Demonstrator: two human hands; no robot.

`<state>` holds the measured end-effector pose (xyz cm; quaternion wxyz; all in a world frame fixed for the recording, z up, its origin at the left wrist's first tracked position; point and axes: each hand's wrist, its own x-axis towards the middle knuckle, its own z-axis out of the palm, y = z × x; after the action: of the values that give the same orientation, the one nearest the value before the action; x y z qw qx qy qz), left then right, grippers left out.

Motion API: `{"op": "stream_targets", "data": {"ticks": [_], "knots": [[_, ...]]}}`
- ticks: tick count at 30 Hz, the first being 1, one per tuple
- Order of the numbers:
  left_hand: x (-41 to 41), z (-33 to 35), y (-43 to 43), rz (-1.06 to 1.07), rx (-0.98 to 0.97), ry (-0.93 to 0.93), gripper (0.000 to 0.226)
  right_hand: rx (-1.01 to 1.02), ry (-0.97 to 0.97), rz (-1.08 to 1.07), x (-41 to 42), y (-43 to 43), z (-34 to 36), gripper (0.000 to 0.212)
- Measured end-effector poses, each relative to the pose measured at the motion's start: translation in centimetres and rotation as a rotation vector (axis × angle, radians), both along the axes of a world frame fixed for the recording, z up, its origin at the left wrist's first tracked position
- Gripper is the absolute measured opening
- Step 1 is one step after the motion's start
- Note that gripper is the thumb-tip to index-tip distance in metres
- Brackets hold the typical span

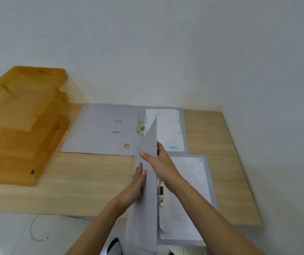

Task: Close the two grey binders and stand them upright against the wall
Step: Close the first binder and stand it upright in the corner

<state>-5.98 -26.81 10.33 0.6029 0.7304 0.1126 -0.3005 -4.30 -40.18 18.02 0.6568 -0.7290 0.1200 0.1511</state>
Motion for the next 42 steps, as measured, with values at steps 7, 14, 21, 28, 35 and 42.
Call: {"op": "stream_targets", "data": {"ticks": [7,14,21,28,35,42], "knots": [[-4.1,-6.7,-2.9,-0.071,0.380,-0.085,0.121,-0.198,0.028,-0.067,-2.9,-12.1,-2.9,0.052],[-6.7,-7.4,-5.5,0.124,0.426,0.052,0.084,-0.479,0.105,-0.183,-4.9,-18.4,-8.2,0.098],[-7.5,-7.5,-6.6,0.101,0.448,0.018,0.075,-0.812,0.282,0.097,-7.3,-17.1,-12.6,0.096],[-7.3,-8.7,-5.9,0.088,0.407,-0.005,0.090,-0.746,0.160,0.370,-6.8,-12.1,-13.7,0.077],[-4.7,-8.8,-4.2,-0.114,0.410,-0.015,0.106,-0.782,0.196,0.485,-5.2,-8.7,-13.6,0.065],[-2.6,-9.2,-3.7,-0.082,0.201,-0.054,0.070,-0.880,0.205,0.459,-5.9,-8.1,-13.9,0.064]]}}
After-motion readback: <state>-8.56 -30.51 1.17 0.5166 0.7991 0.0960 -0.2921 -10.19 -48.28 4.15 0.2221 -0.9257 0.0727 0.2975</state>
